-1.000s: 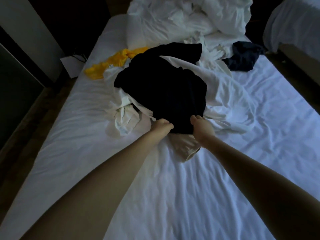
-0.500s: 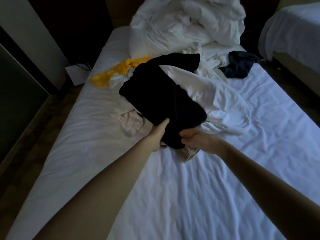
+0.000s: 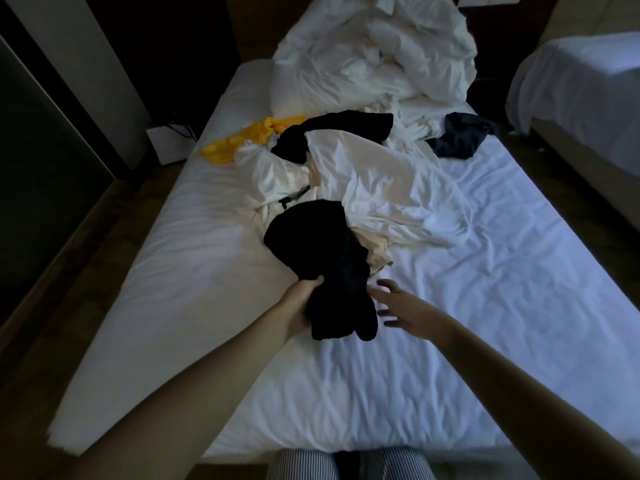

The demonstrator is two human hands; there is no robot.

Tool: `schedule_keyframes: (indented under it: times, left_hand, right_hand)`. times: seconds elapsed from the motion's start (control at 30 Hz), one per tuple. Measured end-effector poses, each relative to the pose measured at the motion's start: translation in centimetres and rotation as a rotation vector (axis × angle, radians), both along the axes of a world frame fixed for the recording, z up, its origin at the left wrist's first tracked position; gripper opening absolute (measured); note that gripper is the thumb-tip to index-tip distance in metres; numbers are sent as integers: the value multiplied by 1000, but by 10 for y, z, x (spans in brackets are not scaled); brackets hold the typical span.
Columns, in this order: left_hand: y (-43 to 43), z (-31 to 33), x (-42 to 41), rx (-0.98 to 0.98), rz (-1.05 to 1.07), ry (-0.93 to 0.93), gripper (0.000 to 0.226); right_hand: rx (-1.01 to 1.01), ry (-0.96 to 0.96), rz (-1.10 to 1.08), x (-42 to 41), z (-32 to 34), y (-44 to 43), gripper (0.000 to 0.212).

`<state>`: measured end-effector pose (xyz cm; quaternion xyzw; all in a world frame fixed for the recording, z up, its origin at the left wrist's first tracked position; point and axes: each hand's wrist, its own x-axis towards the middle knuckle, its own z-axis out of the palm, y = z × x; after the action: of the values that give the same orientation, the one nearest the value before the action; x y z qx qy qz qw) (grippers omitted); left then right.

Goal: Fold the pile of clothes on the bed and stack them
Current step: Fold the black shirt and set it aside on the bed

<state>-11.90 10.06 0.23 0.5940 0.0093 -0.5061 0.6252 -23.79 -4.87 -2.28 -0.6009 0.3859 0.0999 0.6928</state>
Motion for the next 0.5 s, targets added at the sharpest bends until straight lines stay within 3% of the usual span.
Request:
schedule_keyframes:
  times: [0.03,0.1,0.17,0.27,0.33,0.4,0.5]
  left_hand:
    - [6,5,-5,-12,-26,1,26]
    - [17,14,-13,-16,-68,-31,25]
    - [26,21,-21,-15,-102,-50,23]
    - [45,29,-30,17,-149,-64,21]
    - [58,28,-31,107,-152,-96,20]
    - [73,21,-28,264,-186,-171,22]
    - [88,14,-32,419,-304,-213,23]
  right_hand:
    - [63,36,-32,-6,-3,7,66]
    - [268,31,-98,-14,-13,23,69]
    - [448,-29,-176,-19,-22,42,56]
    - [551,-152,-409,-23,-29,65,36]
    - [466,-233,-573,-30,-26,67,25]
    - [178,-267,-628,-42,-16,59,18]
    - [-181,-318,-502,-57,11,51,13]
